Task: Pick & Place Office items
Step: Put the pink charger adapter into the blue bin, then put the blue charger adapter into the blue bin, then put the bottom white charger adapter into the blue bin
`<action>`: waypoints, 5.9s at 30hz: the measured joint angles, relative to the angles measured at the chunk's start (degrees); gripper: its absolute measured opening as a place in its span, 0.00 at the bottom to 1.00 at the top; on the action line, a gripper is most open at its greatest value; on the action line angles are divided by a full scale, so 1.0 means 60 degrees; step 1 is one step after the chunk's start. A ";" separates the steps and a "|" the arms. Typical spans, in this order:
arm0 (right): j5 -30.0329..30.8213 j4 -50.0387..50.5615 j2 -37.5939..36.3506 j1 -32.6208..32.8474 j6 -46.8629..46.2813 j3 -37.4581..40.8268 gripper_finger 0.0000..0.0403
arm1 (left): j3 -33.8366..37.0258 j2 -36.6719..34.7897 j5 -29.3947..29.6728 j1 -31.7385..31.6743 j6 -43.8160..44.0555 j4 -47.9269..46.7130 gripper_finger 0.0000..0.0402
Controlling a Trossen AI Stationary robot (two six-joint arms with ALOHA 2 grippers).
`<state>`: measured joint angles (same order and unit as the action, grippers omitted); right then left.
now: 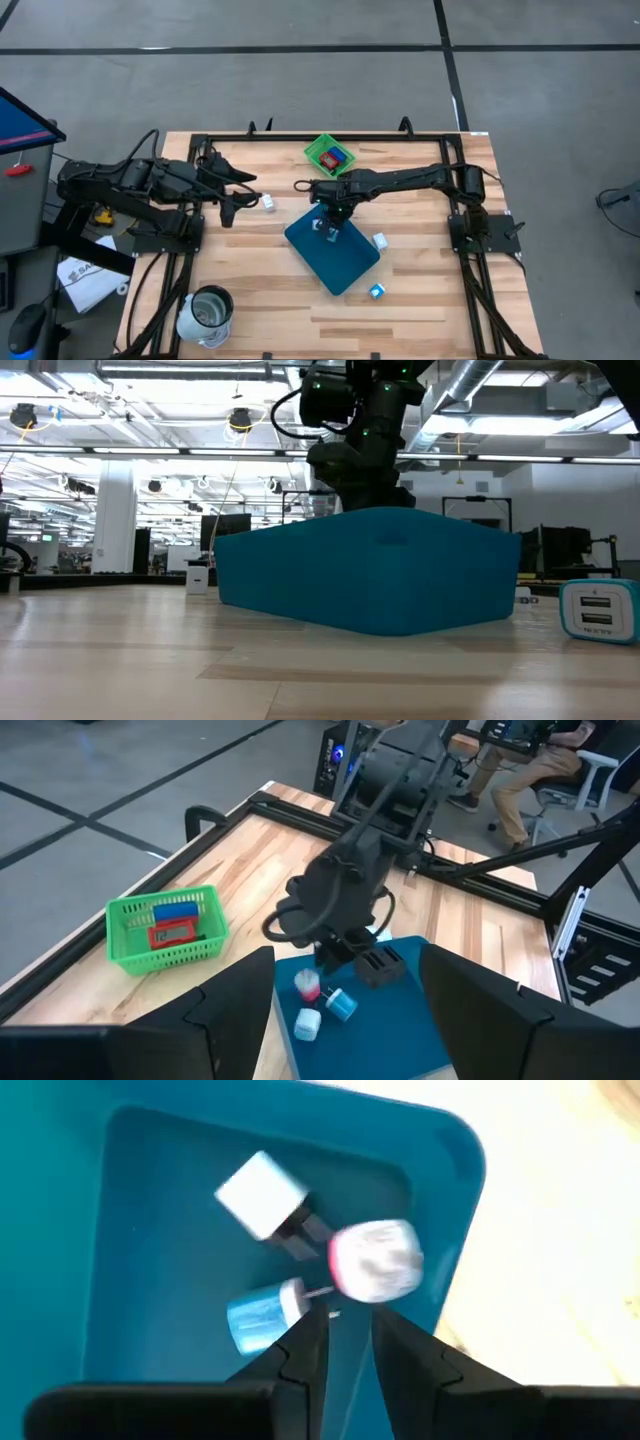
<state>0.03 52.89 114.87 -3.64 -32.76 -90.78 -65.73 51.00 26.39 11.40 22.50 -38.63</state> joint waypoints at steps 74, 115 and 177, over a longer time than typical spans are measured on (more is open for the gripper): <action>0.1510 -0.0920 -0.1082 0.6683 0.4284 0.2656 0.70 | 0.1446 0.0007 -0.0324 0.0688 0.0869 0.1538 0.61; 0.0049 -0.1834 -0.3381 0.5889 0.1135 0.2802 0.34 | 0.1439 0.0004 -0.0244 0.0678 0.1119 0.1586 0.61; 0.0673 0.0307 -0.1605 0.0129 -0.0160 0.0226 0.45 | 0.1439 0.0005 0.0095 0.0678 0.1086 0.1252 0.61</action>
<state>4.07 54.73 105.24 -2.87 -33.72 -89.43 -57.10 51.03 26.96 15.46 29.02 -31.12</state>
